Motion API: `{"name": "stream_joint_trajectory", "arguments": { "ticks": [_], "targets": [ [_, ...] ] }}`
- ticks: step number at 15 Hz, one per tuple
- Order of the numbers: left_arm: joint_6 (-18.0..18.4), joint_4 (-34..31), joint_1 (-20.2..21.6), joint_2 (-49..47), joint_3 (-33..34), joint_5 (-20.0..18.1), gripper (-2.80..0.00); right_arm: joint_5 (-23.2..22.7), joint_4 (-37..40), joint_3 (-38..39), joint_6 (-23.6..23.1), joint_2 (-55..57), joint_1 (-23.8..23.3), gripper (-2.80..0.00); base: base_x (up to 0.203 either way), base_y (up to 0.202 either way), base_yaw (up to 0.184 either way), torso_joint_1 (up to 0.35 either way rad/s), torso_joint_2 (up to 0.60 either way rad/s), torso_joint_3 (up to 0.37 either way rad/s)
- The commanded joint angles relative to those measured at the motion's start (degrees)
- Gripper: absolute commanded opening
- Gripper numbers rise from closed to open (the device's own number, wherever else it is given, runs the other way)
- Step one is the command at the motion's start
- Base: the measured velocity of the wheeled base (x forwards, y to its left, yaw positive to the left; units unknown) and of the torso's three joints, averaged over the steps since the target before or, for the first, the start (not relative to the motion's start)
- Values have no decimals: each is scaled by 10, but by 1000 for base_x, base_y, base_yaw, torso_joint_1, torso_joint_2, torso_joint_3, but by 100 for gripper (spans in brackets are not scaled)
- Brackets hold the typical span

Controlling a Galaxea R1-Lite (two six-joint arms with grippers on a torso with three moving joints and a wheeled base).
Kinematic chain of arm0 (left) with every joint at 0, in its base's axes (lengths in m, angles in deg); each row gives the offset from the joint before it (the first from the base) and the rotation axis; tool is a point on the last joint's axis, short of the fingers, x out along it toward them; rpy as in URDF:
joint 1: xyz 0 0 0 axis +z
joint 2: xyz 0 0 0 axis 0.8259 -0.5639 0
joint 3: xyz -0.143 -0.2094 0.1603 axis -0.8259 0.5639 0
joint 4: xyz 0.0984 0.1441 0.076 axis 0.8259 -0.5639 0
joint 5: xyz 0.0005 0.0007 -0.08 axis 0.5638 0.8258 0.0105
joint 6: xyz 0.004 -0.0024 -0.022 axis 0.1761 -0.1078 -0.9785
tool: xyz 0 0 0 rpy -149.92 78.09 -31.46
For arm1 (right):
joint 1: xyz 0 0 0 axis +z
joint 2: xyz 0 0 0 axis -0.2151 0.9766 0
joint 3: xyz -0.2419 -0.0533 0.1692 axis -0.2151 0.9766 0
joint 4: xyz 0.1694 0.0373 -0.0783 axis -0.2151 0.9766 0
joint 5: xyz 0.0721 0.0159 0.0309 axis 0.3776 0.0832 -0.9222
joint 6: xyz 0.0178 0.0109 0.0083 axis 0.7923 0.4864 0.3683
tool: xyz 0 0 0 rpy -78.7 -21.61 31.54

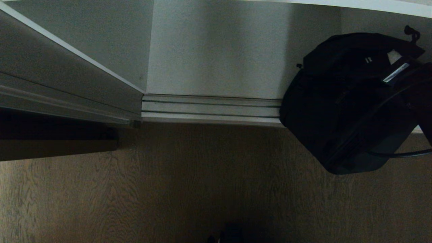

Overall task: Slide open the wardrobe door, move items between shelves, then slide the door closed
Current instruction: Place the bag on the lower shelf

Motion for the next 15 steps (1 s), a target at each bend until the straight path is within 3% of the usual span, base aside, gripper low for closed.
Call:
{"name": "stream_joint_trajectory", "arguments": {
  "ticks": [1, 9, 12, 15],
  "targets": [
    [0, 0, 0, 0, 0, 0, -280, 2, -26, -18, 6, 31, 5, -280, 0, 0, 0, 0, 0, 0],
    [0, 0, 0, 0, 0, 0, -280, -9, -3, -55, 74, -20, 8, -280, 0, 0, 0, 0, 0, 0],
    [0, 0, 0, -1, 0, 0, -280, -69, 47, 15, 111, -77, 14, -280, 0, 0, 0, 0, 0, 0],
    [0, 0, 0, -1, 0, 0, -280, -114, 47, 102, 118, -105, 13, -280, 0, 0, 0, 0, 0, 0]
  ]
}}
